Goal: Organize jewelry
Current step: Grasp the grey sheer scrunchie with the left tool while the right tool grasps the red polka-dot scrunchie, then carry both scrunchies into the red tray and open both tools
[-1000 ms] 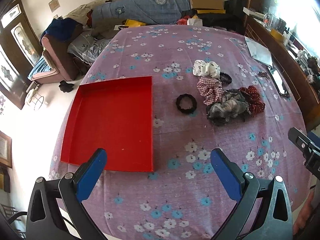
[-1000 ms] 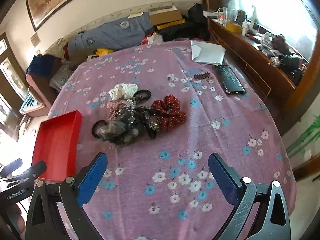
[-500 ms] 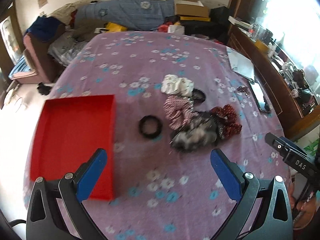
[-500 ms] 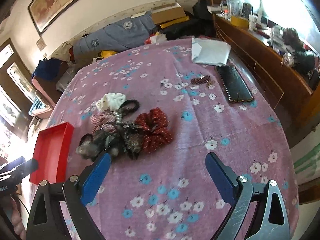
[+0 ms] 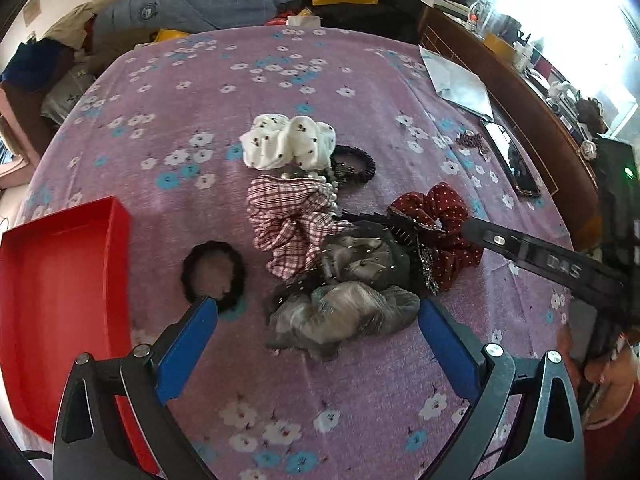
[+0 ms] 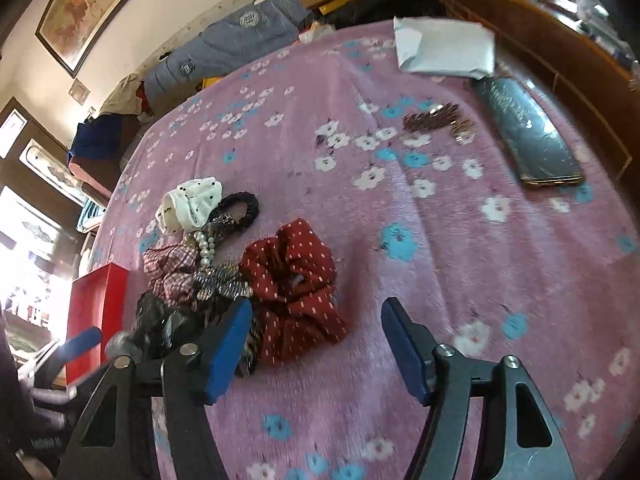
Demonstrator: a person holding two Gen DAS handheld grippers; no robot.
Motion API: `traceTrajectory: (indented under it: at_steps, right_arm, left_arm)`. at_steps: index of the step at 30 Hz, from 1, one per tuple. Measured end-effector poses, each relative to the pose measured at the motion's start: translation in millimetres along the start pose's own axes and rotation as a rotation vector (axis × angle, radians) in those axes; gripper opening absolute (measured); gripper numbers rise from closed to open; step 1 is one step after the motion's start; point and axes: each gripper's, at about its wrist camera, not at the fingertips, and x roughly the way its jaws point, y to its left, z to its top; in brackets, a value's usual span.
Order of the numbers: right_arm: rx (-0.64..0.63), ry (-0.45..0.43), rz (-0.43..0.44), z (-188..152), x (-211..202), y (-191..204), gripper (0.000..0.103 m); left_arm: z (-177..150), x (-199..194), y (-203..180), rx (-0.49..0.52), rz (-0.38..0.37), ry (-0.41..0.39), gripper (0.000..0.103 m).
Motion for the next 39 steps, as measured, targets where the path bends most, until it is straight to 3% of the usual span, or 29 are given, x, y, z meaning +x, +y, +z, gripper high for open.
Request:
traceTrajectory:
  at_steps: [2, 4, 6, 8, 10, 19, 23, 30, 39]
  right_arm:
    - [0.004, 0.010, -0.002, 5, 11, 0, 0.065]
    - [0.005, 0.023, 0.004, 9, 20, 1, 0.059]
    - [-0.002, 0.038, 0.007, 12, 28, 4, 0.047]
    - [-0.013, 0.048, -0.001, 13, 33, 6, 0.025]
    - [-0.013, 0.049, 0.003, 13, 33, 7, 0.013]
    - [0.030, -0.037, 0.013, 6, -18, 8, 0.009]
    - [0.051, -0.088, 0.024, 3, -49, 14, 0.009]
    - [-0.006, -0.130, 0.054, -4, -83, 59, 0.009]
    - [-0.125, -0.075, 0.151, -22, -58, 163, 0.009]
  left_arm:
    - [3, 7, 0, -0.007, -0.017, 0.019, 0.083]
    - [6, 14, 1, -0.022, -0.033, 0.046, 0.049]
    - [6, 19, 3, -0.045, -0.044, 0.070, 0.029]
    - [5, 17, 4, -0.064, -0.056, 0.067, 0.019]
    - [5, 9, 6, -0.080, -0.074, 0.060, 0.015]
    - [-9, -60, 28, -0.154, -0.151, -0.012, 0.015]
    - [-19, -93, 50, -0.171, -0.147, -0.052, 0.015]
    - [-36, -131, 116, -0.216, -0.045, -0.103, 0.015]
    - [-47, -153, 222, -0.303, 0.064, -0.123, 0.015]
